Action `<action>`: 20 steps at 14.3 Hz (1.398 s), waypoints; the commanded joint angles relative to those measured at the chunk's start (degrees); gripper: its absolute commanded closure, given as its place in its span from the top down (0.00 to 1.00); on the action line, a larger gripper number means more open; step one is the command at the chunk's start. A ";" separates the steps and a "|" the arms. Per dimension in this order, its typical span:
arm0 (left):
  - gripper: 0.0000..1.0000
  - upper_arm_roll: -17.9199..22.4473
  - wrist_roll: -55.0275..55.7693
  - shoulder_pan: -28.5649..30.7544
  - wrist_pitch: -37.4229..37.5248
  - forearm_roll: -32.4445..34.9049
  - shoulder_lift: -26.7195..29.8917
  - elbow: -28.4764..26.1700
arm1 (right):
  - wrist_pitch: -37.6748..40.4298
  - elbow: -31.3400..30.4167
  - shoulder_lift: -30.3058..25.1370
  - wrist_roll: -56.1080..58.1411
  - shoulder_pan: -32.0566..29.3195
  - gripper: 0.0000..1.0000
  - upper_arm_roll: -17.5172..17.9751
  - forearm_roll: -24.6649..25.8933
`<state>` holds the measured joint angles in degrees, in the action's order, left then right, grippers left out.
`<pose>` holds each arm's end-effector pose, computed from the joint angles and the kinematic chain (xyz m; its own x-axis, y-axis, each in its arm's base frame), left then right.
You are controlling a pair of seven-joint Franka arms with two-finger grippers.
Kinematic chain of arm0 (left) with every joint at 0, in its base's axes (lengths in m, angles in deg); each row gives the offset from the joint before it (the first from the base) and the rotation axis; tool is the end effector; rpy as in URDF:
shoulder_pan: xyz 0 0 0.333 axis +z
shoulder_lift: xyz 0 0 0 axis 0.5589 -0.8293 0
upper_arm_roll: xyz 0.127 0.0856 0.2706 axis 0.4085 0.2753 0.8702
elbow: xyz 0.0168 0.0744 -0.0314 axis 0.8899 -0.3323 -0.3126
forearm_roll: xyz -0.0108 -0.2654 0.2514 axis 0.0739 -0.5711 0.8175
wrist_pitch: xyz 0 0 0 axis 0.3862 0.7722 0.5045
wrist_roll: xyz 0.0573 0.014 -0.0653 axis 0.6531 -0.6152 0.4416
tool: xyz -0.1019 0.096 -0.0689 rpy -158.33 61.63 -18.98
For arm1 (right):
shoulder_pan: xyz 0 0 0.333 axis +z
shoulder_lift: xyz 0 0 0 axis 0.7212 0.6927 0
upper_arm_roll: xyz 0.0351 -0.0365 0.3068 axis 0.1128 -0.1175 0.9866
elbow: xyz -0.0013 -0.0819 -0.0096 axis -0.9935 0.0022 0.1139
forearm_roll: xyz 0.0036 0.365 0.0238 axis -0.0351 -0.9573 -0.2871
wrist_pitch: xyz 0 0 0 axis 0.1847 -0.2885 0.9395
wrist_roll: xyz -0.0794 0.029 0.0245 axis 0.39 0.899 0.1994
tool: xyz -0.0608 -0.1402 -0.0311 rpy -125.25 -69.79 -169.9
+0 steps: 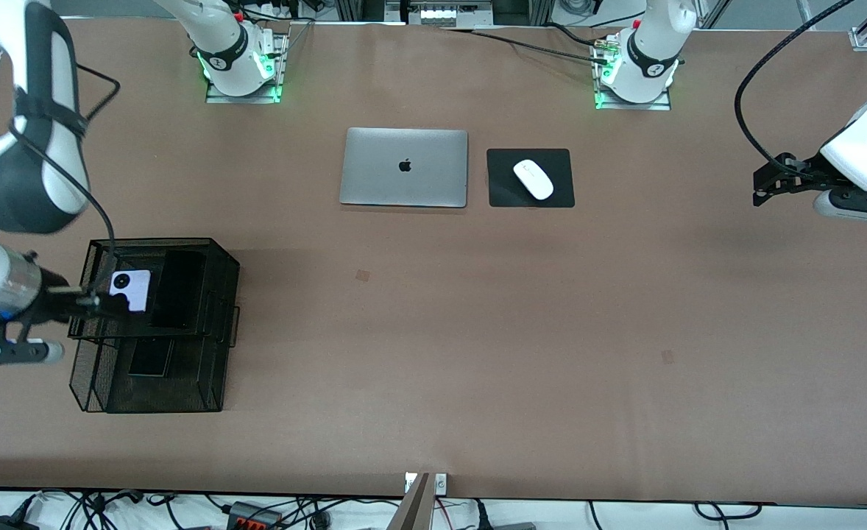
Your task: Place phones with both arms
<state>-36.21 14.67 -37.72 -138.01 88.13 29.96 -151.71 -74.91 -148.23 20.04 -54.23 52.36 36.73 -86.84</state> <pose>0.5332 0.0003 0.5277 0.9874 -0.1583 0.0032 -0.1581 -0.9867 -0.0381 0.6724 0.0051 0.4414 0.9992 0.0324 -0.0235 0.0334 -0.9985 0.0424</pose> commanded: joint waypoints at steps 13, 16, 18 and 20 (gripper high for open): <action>1.00 0.16 0.18 -0.22 1.03 -1.13 0.09 1.41 | -0.17 -15.91 -17.54 -0.50 -1.80 1.00 1.46 -0.15; 1.00 0.16 0.18 -0.48 1.03 -1.04 -0.18 1.59 | 0.09 -15.91 -18.07 -0.50 -5.68 1.00 5.25 0.12; 1.00 0.16 0.18 -0.57 1.03 -1.04 -0.18 1.59 | 0.09 -16.52 -18.42 -0.50 -5.59 1.00 5.17 0.29; 1.00 0.16 0.18 -0.57 1.03 -1.04 -0.18 1.59 | -0.61 -20.81 -20.87 -0.59 -5.68 1.00 5.25 1.00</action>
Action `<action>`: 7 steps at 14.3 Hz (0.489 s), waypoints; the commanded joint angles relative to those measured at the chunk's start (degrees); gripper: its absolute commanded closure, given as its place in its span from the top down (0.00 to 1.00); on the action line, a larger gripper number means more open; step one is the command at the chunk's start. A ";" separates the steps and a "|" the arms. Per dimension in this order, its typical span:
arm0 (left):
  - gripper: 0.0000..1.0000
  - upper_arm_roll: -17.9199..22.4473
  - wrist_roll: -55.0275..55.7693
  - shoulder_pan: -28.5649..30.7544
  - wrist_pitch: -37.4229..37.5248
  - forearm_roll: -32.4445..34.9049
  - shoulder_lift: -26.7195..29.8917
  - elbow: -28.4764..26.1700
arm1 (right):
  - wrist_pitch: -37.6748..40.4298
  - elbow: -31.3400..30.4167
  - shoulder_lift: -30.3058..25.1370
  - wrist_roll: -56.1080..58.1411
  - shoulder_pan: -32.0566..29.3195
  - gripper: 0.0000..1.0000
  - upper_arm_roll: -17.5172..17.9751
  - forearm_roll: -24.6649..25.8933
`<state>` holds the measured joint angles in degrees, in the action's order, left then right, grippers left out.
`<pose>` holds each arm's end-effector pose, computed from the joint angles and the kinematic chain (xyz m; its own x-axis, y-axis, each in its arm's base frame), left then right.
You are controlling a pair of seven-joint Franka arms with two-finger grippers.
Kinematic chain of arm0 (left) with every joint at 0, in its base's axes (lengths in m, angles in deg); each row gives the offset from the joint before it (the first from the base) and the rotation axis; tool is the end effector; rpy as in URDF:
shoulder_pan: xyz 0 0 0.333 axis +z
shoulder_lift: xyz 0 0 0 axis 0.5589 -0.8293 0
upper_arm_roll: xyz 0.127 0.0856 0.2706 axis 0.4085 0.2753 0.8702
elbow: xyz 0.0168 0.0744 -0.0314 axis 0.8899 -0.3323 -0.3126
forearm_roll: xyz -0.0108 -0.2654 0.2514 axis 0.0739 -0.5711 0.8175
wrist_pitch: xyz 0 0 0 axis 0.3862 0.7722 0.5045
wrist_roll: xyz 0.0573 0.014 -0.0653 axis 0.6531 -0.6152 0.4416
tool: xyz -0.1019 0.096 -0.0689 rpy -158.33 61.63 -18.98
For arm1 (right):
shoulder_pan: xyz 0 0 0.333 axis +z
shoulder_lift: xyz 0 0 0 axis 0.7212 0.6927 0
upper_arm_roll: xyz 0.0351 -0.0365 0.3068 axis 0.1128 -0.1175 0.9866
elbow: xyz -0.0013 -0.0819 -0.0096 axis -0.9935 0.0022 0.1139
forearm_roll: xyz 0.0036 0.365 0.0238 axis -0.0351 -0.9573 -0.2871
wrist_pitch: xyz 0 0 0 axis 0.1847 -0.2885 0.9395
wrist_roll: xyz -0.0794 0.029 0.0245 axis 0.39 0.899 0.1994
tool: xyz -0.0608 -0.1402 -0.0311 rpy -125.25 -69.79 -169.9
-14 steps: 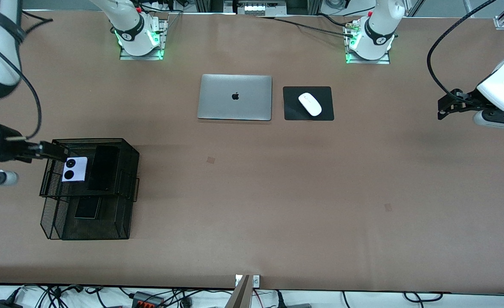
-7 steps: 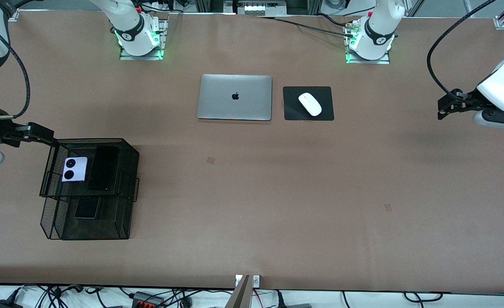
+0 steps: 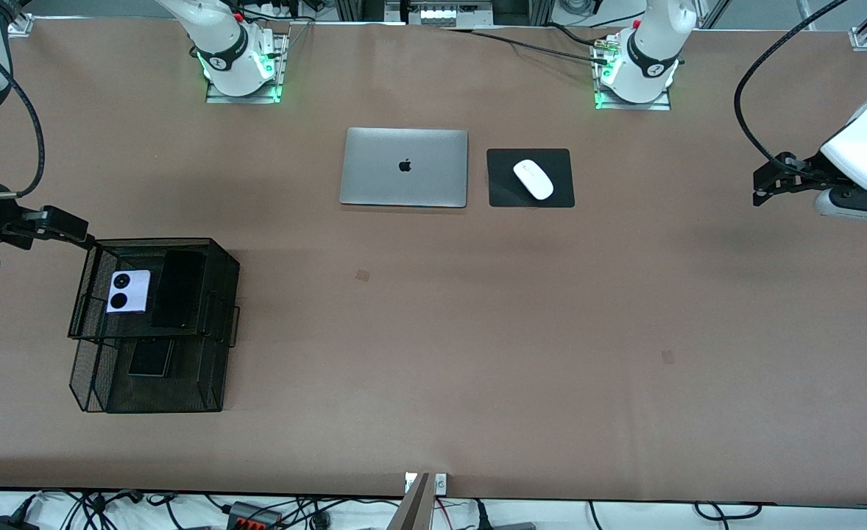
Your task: Place phones with both arms
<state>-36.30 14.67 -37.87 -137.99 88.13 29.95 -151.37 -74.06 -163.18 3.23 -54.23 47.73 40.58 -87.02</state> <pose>0.5338 -0.0020 0.5303 0.9867 -0.1624 0.0086 -0.1620 -0.9860 -0.0390 0.5977 -0.0157 0.5079 1.0000 0.0047 -0.0070 0.0047 -0.9999 -0.0110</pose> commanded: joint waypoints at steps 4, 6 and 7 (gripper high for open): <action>1.00 0.26 0.18 -0.41 1.01 -1.04 -0.17 1.24 | -4.18 -15.88 -11.01 -0.50 -1.05 1.00 1.41 1.61; 1.00 0.26 0.18 -0.41 0.92 -1.13 -0.17 1.24 | -3.66 -16.43 -12.07 -0.33 -1.05 1.00 1.41 2.58; 1.00 0.26 0.18 -0.41 0.92 -1.13 -0.17 1.24 | -3.31 -16.42 -12.77 -0.24 -1.05 1.00 1.58 3.28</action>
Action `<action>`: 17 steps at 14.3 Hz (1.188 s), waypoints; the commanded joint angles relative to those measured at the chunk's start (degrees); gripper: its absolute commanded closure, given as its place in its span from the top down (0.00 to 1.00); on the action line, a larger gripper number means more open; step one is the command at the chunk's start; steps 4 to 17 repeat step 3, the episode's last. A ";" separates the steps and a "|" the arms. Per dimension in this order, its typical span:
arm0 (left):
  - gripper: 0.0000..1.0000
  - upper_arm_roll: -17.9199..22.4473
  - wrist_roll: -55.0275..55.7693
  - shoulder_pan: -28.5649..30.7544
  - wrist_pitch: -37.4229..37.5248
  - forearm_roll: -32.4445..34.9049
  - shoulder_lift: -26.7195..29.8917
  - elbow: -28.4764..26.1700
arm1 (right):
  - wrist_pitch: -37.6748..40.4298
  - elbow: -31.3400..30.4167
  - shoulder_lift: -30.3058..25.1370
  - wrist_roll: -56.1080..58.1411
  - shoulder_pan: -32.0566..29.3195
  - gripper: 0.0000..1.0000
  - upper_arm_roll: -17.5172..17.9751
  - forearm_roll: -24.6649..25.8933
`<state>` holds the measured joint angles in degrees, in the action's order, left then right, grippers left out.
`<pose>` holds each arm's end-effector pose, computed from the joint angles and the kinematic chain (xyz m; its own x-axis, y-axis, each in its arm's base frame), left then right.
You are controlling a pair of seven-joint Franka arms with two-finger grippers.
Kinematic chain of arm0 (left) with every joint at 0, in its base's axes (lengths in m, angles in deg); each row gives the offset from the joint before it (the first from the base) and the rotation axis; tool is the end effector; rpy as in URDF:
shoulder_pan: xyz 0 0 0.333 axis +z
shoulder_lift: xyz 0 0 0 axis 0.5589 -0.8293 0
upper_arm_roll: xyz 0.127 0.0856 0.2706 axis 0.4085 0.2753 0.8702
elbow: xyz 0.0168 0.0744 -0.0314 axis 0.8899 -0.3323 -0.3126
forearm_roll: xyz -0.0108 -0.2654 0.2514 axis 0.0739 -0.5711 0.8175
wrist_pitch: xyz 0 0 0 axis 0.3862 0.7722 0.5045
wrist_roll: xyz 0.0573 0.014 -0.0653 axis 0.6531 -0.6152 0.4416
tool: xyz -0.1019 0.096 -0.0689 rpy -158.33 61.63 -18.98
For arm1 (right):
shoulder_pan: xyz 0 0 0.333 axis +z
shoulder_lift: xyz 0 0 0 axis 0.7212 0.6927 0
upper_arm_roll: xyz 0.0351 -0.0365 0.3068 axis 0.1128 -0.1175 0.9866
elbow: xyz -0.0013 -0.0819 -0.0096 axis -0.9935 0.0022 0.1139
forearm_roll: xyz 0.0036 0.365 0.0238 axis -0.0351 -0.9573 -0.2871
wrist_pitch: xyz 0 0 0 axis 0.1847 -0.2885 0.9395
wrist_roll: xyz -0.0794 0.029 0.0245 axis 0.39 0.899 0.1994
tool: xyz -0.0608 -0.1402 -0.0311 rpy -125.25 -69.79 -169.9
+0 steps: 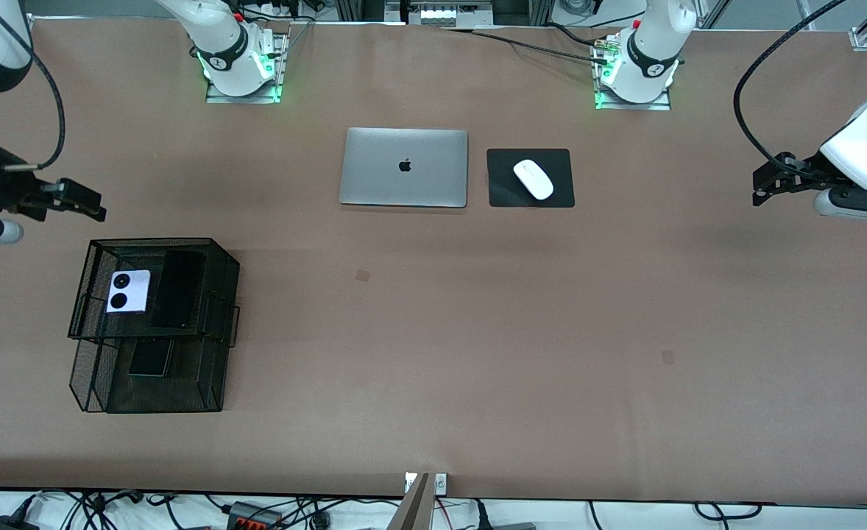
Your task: Place phones with both arms
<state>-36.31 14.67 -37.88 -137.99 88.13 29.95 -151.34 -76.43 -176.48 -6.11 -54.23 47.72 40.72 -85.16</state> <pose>0.5339 -0.0022 0.5305 0.9866 -0.1628 0.0091 -0.1623 -0.9860 -0.0390 0.5472 -0.0201 0.5005 0.9993 0.0089 -0.0360 0.0092 -0.9999 0.0092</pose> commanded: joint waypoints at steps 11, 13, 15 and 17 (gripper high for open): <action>1.00 0.26 0.18 -0.41 0.92 -1.13 -0.17 1.21 | 0.47 -2.86 -4.15 -0.85 -1.04 1.00 1.62 1.25; 1.00 0.26 0.18 -0.41 0.92 -1.13 -0.17 1.21 | 0.47 -2.86 -4.15 -0.85 -1.04 1.00 1.62 1.25; 1.00 0.26 0.18 -0.41 0.92 -1.13 -0.17 1.21 | 0.47 -2.86 -4.15 -0.85 -1.04 1.00 1.62 1.25; 1.00 0.26 0.18 -0.41 0.92 -1.13 -0.17 1.21 | 0.47 -2.86 -4.15 -0.85 -1.04 1.00 1.62 1.25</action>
